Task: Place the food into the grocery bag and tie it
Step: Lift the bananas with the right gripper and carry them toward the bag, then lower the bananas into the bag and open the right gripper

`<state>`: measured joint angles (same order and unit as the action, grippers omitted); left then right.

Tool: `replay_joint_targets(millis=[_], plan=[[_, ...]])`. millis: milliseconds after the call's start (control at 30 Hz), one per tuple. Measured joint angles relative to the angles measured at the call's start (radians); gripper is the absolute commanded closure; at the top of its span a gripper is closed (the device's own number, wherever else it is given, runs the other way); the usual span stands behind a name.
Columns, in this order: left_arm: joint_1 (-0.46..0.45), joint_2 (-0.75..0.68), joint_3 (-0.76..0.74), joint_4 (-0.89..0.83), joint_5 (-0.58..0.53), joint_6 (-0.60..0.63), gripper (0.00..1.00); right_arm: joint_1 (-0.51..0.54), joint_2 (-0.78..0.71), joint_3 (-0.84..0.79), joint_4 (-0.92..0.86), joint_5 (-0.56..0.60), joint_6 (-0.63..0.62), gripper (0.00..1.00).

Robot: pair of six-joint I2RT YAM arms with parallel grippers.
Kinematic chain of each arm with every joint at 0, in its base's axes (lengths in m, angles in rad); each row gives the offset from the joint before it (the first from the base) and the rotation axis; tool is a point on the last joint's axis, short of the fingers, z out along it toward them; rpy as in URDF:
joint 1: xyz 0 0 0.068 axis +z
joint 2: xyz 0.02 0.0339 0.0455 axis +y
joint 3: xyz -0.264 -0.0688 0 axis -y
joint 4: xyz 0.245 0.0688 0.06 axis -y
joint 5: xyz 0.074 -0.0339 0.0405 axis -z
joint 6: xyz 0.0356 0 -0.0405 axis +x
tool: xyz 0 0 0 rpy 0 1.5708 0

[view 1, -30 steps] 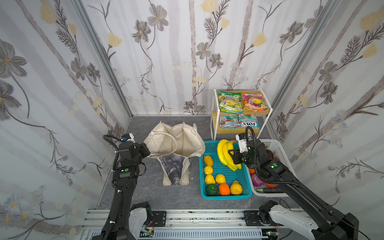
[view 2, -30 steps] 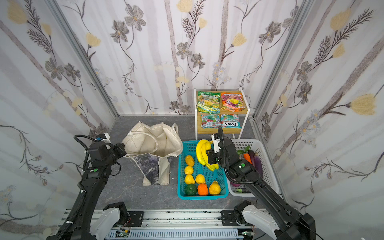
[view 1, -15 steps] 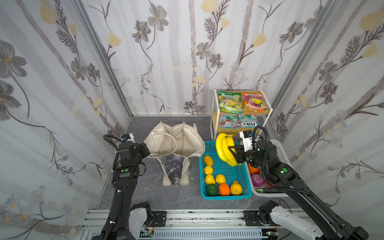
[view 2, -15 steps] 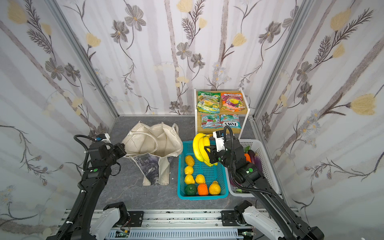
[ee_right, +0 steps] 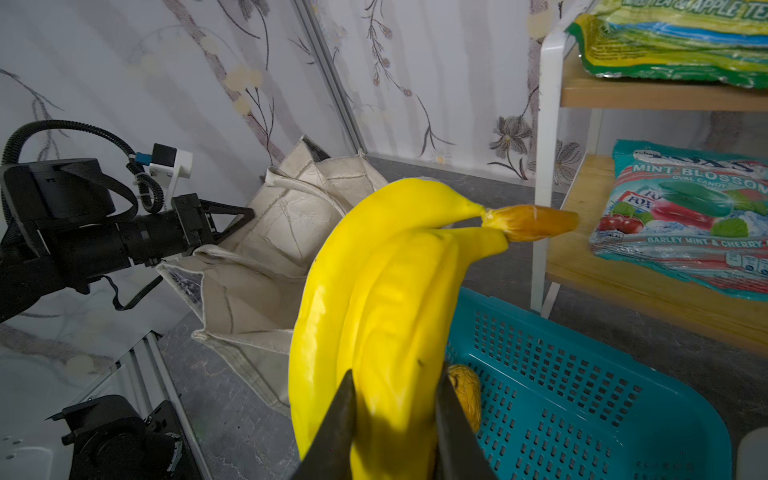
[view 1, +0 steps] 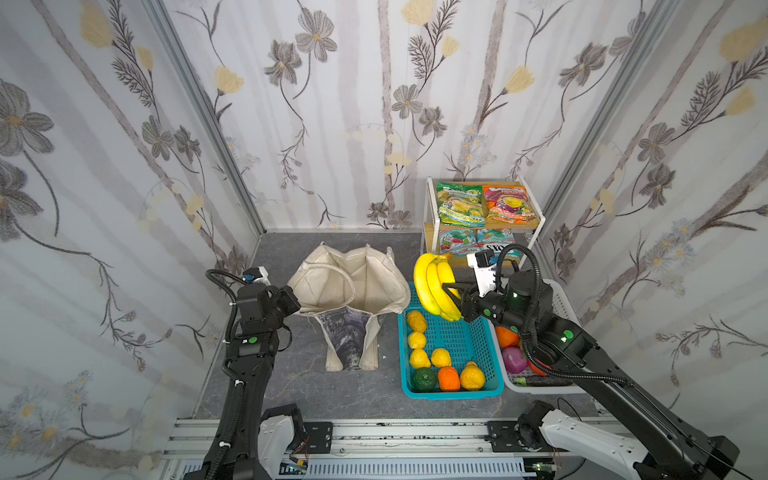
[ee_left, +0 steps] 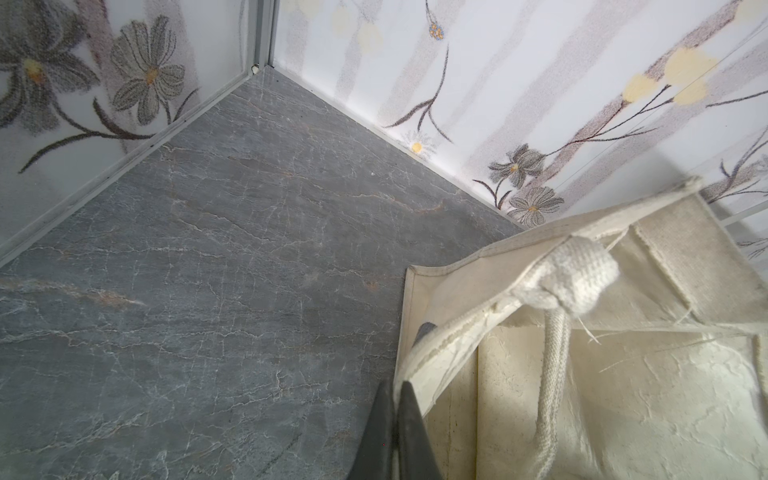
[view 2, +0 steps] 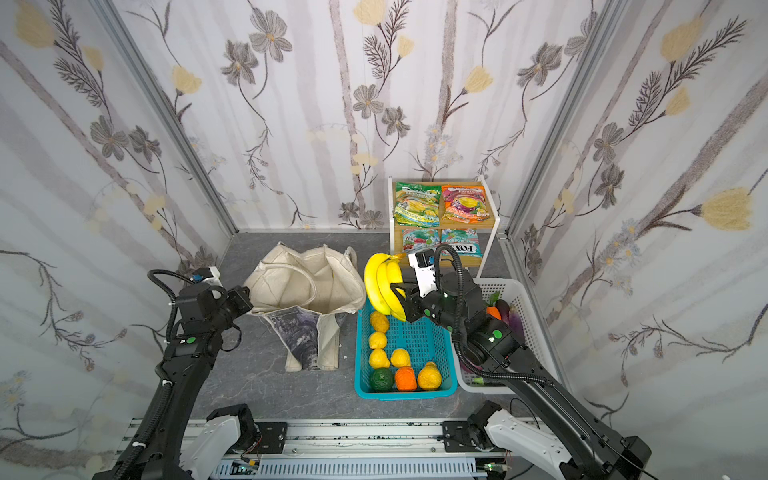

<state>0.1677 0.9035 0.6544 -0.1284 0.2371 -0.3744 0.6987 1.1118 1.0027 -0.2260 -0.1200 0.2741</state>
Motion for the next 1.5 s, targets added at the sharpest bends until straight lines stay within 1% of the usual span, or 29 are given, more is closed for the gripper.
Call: replay_joint_targets(millis=[100, 233, 367, 467, 567, 667, 833, 1033, 1167, 1300, 1500], plan=[[0.000, 0.003, 0.000, 0.001, 0.003, -0.001, 1.00, 0.038, 0.072, 0.053, 0.050, -0.001, -0.002, 0.84], [0.000, 0.004, 0.000, 0.004, 0.011, -0.008, 1.00, 0.102, 0.219, 0.177, 0.123, -0.006, -0.007, 0.84], [0.001, 0.004, 0.000, 0.005, 0.024, -0.011, 1.00, 0.172, 0.361, 0.300, 0.171, -0.016, -0.038, 0.84], [0.000, 0.000, 0.000, 0.005, 0.033, -0.018, 1.00, 0.186, 0.451, 0.365, 0.200, -0.031, -0.045, 0.84], [0.000, -0.004, 0.000, 0.007, 0.042, -0.018, 1.00, 0.195, 0.559, 0.432, 0.213, -0.051, -0.043, 0.83], [0.000, -0.005, 0.000, 0.014, 0.050, -0.019, 1.00, 0.225, 0.657, 0.504, 0.182, -0.078, -0.050, 0.84], [0.000, -0.006, -0.003, 0.023, 0.068, -0.024, 1.00, 0.272, 0.738, 0.557, 0.144, -0.114, -0.090, 0.84], [0.000, -0.021, -0.008, 0.028, 0.078, -0.026, 1.00, 0.263, 0.839, 0.585, 0.072, -0.064, -0.092, 0.85], [0.000, -0.022, -0.010, 0.029, 0.082, -0.031, 1.00, 0.234, 0.908, 0.600, 0.026, -0.023, -0.057, 0.84], [0.000, -0.025, -0.011, 0.031, 0.082, -0.037, 1.00, 0.215, 0.965, 0.628, -0.031, 0.058, -0.019, 0.84], [0.000, -0.029, -0.011, 0.035, 0.081, -0.043, 1.00, 0.224, 1.061, 0.715, -0.111, 0.147, 0.005, 0.82]])
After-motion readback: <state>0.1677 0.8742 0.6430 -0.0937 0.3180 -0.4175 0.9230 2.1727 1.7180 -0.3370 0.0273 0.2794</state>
